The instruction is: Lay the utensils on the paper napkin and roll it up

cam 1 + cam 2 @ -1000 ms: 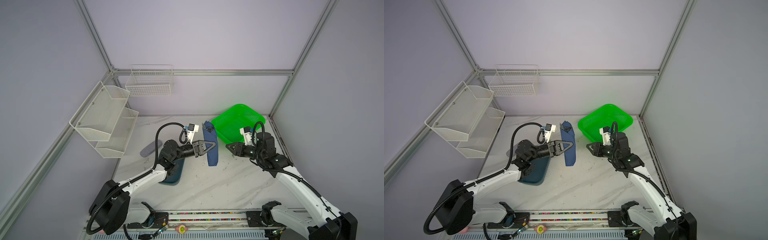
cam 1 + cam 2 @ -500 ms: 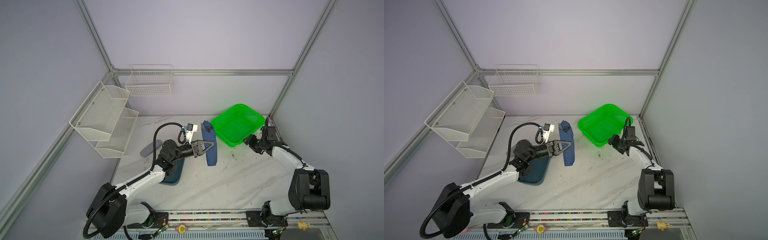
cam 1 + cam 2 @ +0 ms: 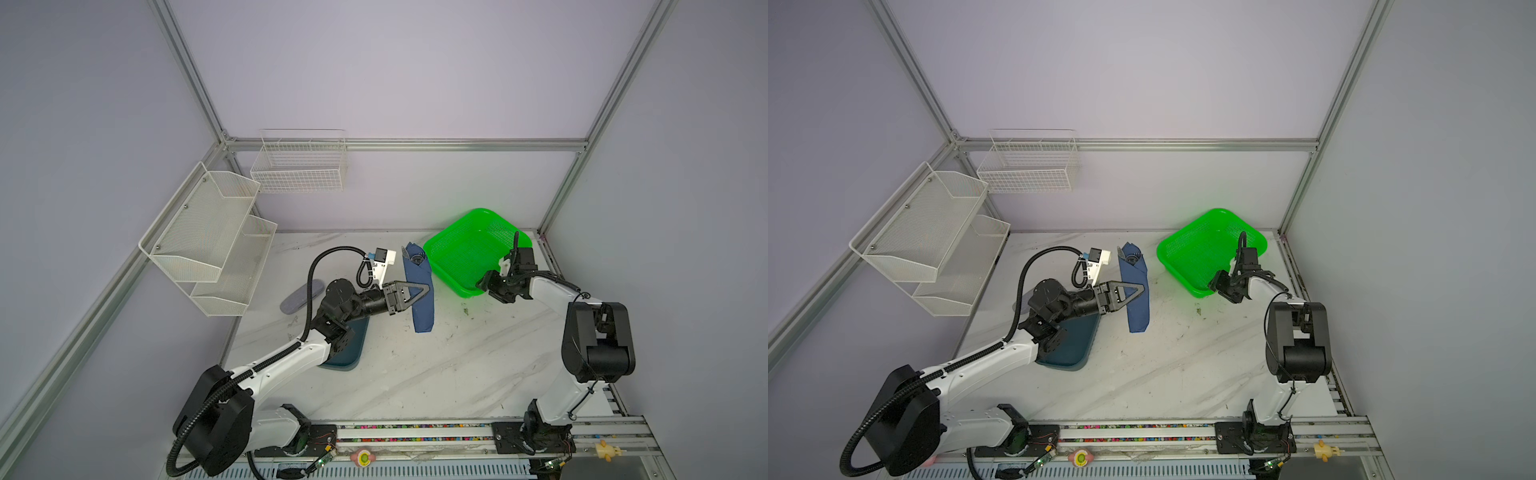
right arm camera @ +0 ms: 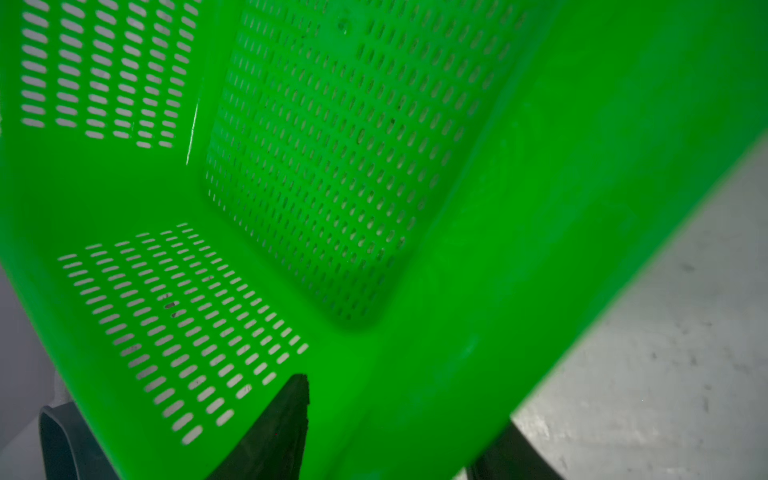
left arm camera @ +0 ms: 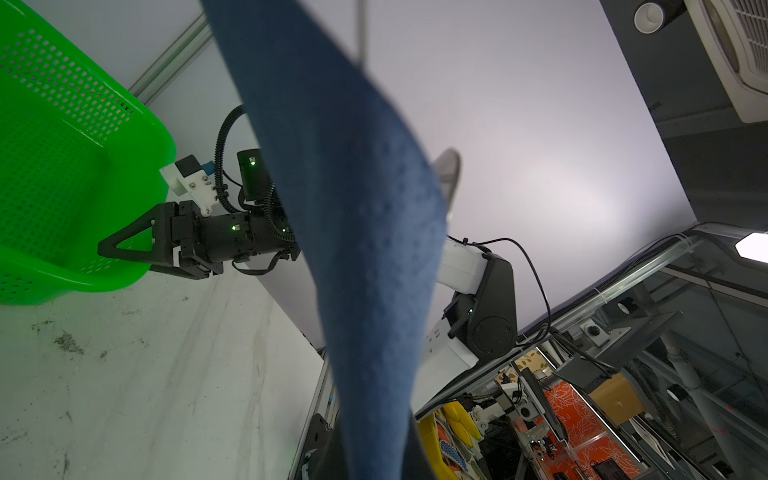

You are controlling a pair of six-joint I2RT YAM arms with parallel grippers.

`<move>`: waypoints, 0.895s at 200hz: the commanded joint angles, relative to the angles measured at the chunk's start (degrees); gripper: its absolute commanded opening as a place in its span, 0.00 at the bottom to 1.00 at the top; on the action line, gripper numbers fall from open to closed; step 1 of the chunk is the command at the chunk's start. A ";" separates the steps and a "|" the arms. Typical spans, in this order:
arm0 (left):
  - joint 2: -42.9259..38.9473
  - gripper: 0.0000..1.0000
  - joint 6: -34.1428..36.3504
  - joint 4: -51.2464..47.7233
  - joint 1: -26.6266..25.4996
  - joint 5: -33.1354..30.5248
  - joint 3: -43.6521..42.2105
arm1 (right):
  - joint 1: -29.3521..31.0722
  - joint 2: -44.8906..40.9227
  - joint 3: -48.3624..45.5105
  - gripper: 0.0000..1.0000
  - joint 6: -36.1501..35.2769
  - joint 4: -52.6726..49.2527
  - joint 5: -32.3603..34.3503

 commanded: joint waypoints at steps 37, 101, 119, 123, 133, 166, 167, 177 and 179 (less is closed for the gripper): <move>2.48 0.00 0.97 2.85 0.20 0.30 2.47 | 13.16 -5.40 -6.34 0.46 -4.41 -10.36 9.07; 9.22 0.00 0.41 1.45 0.67 2.62 7.78 | 19.44 -12.18 -10.07 0.46 -3.00 -14.98 10.61; 11.18 0.00 0.53 -0.73 0.74 1.94 9.05 | 19.90 -14.73 -10.72 0.46 -3.83 -13.85 5.14; 11.70 0.00 0.62 -1.31 0.81 1.92 9.41 | 19.98 -15.32 -10.93 0.46 -3.76 -13.18 3.86; 13.12 0.00 0.83 -1.93 0.81 2.11 10.50 | 20.13 -16.53 -11.13 0.46 -3.25 -11.92 1.83; 18.70 0.00 1.52 -4.79 1.00 3.57 15.49 | 20.15 -19.19 -8.65 0.52 -1.31 -13.17 11.51; 18.88 0.00 1.62 -4.94 1.00 3.67 15.71 | 20.15 -19.23 -8.57 0.52 -1.26 -13.18 12.01; 20.46 0.00 2.36 -6.13 0.99 4.00 17.43 | 20.08 -19.27 -7.74 0.54 -0.24 -13.52 15.80; 20.77 0.00 2.47 -6.38 0.99 4.06 17.78 | 20.14 -19.29 -7.64 0.54 -0.10 -13.53 16.28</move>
